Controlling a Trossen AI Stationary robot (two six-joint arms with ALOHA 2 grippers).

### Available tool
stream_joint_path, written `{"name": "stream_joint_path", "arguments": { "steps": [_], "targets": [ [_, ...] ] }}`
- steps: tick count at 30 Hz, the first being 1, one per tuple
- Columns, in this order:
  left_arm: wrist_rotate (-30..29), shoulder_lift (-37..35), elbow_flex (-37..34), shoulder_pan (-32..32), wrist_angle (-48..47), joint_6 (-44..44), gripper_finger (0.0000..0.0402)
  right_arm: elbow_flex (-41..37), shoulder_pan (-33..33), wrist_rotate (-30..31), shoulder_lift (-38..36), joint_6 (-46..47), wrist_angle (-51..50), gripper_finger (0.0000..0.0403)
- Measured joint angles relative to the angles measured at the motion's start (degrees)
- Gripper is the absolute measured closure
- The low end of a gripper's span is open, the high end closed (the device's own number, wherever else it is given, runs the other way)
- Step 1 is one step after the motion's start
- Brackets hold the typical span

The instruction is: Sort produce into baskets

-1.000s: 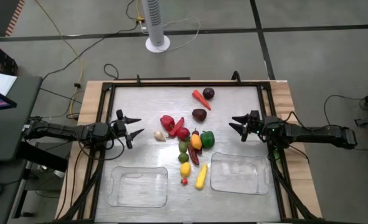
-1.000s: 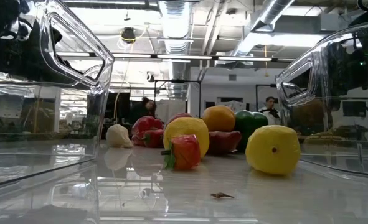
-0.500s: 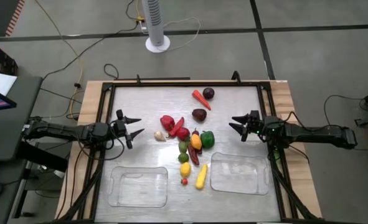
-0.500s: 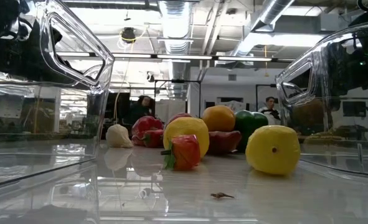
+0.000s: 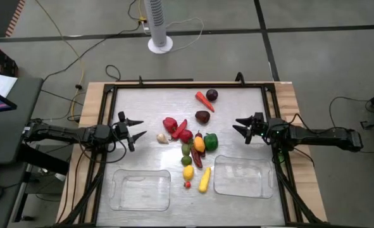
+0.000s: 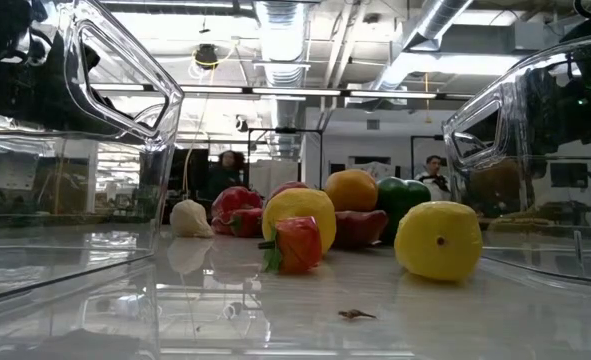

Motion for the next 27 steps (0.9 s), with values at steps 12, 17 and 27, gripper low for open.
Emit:
{"name": "stream_joint_path", "arguments": {
  "steps": [12, 17, 27],
  "targets": [
    [0.0, 0.0, 0.0, 0.0, 0.0, -2.8, 0.0182, 0.0, 0.0, 0.0, 0.0, 0.0, 0.0, 0.0147],
    [1.3, 0.0, 0.0, 0.0, 3.6, -16.1, 0.0182, 0.0, 0.0, 0.0, 0.0, 0.0, 0.0, 0.0147],
    [-2.3, 0.0, 0.0, 0.0, 6.1, -16.5, 0.0182, 0.0, -0.1, 0.3, 0.0, 0.0, 1.6, 0.0147]
  ]
}}
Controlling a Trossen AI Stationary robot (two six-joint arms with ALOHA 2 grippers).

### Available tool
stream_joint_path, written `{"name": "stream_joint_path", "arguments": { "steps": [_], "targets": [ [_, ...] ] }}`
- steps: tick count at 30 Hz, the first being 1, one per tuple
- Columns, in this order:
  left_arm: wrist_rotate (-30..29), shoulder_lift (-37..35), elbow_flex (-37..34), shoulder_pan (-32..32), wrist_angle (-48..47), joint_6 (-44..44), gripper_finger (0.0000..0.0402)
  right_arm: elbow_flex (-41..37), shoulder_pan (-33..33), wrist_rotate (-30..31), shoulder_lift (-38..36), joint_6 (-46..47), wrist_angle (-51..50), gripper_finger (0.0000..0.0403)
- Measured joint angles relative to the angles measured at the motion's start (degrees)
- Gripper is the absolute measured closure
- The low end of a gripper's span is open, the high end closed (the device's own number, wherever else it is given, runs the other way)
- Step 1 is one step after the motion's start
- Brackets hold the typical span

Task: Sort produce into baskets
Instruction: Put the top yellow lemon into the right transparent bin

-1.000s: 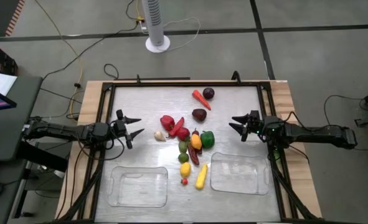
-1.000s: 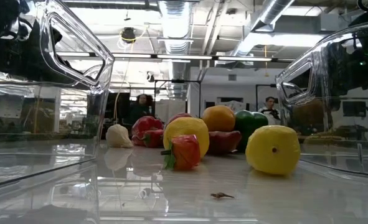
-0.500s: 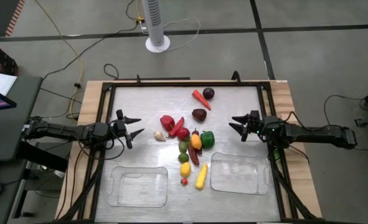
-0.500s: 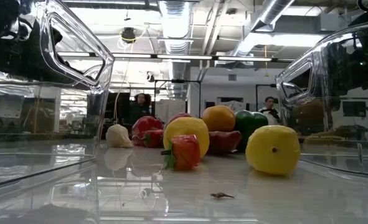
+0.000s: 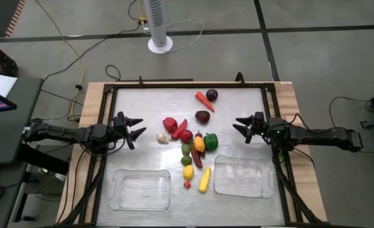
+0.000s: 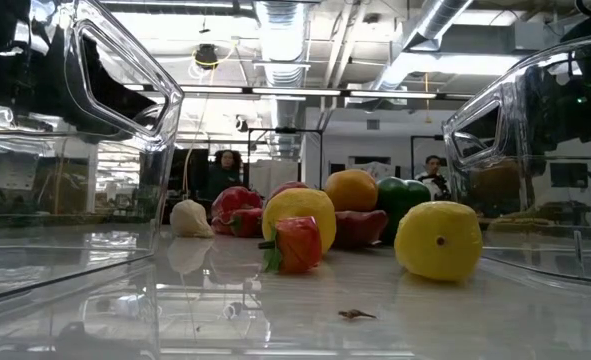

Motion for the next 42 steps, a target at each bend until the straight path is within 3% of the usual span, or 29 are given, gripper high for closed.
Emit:
{"name": "stream_joint_path", "arguments": {
  "steps": [6, 13, 22, 29, 35, 40, 42],
  "targets": [
    [-0.3, 0.0, 0.0, 0.0, 3.0, -0.1, 0.0182, 0.0, 0.1, -0.8, 0.0, 1.3, 0.3, 0.0147],
    [4.5, 0.0, 0.0, 0.0, 18.9, 7.5, 0.0182, 5.7, 2.0, -4.7, 4.0, -2.5, -0.3, 0.0147],
    [5.1, 1.6, 4.1, 0.0, 19.5, 2.4, 0.0182, 21.5, 5.3, -5.3, 29.3, -14.1, -2.3, 0.0147],
    [4.6, 6.0, 6.0, 0.0, 20.0, 10.5, 0.0182, 33.2, 6.2, -9.1, 47.0, -23.3, -5.8, 0.0138],
    [3.2, 9.2, 6.1, 0.0, 20.9, 12.1, 0.0172, 44.8, 6.2, -9.6, 59.0, -28.3, -13.5, 0.0087],
    [3.2, 9.9, 6.2, 0.0, 23.1, 13.9, 0.0137, 55.4, 7.9, -10.9, 67.1, -26.6, -22.8, 0.0018],
    [3.1, 9.9, 6.2, 0.0, 23.1, 14.5, 0.0121, 59.0, 8.9, -10.9, 70.4, -25.3, -26.1, 0.0008]
  ]
}}
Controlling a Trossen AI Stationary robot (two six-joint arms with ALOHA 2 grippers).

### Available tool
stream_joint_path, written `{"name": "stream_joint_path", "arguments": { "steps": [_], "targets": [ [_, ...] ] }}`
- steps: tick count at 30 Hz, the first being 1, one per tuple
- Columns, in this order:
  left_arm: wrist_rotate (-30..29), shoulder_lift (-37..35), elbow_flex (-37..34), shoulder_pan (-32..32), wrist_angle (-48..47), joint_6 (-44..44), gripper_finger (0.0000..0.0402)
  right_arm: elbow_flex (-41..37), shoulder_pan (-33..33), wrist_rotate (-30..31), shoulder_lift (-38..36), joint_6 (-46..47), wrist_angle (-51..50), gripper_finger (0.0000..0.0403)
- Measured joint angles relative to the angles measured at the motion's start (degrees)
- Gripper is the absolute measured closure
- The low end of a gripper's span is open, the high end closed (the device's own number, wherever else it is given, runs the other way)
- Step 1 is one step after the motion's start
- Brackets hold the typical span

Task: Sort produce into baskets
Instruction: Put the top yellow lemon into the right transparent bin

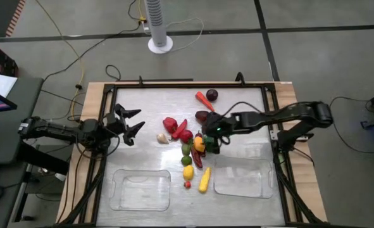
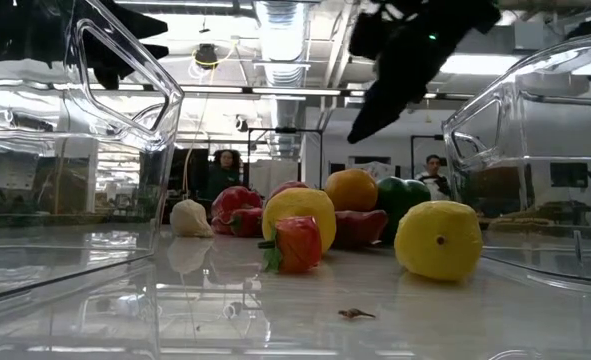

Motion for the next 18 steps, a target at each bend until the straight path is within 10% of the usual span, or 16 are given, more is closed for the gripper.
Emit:
{"name": "stream_joint_path", "arguments": {
  "steps": [18],
  "targets": [
    [2.0, -0.1, 0.0, 0.0, -2.7, -3.6, 0.0094, 12.2, 2.9, 4.7, 18.3, 6.3, -13.6, 0.0016]
  ]
}}
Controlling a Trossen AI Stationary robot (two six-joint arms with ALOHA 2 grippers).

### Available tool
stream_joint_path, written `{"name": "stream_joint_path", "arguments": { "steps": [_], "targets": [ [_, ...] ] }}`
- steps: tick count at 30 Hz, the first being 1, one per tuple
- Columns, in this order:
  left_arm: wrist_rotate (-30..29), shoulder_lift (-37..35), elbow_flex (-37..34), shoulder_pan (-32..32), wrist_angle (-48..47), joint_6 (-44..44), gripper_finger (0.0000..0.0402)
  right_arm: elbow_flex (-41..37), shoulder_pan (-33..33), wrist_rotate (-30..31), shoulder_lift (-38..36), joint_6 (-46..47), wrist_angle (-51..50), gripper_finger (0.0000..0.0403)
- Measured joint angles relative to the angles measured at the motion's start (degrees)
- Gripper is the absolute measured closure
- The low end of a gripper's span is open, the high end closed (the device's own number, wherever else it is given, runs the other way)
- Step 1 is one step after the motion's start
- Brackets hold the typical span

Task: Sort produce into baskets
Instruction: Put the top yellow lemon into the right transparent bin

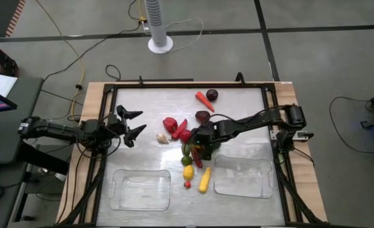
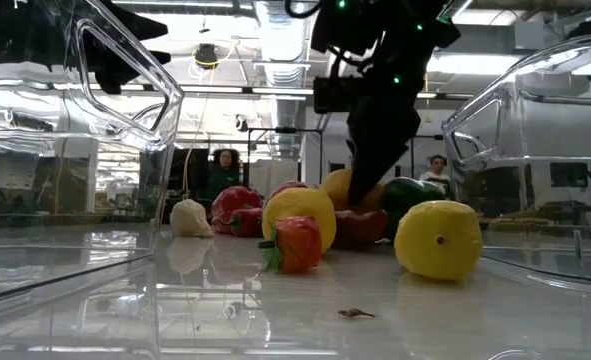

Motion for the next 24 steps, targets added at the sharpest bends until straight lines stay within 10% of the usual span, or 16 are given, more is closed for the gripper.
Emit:
{"name": "stream_joint_path", "arguments": {
  "steps": [14, 24],
  "targets": [
    [0.0, 0.0, 0.0, 0.0, -1.1, -0.6, 0.0094, -0.1, -0.2, 0.6, 0.1, -2.9, 1.1, 0.0150],
    [0.0, 0.0, 0.0, 0.0, -1.2, -2.0, 0.0094, -0.1, 2.9, 0.6, -12.2, -4.5, -4.9, 0.0149]
  ]
}}
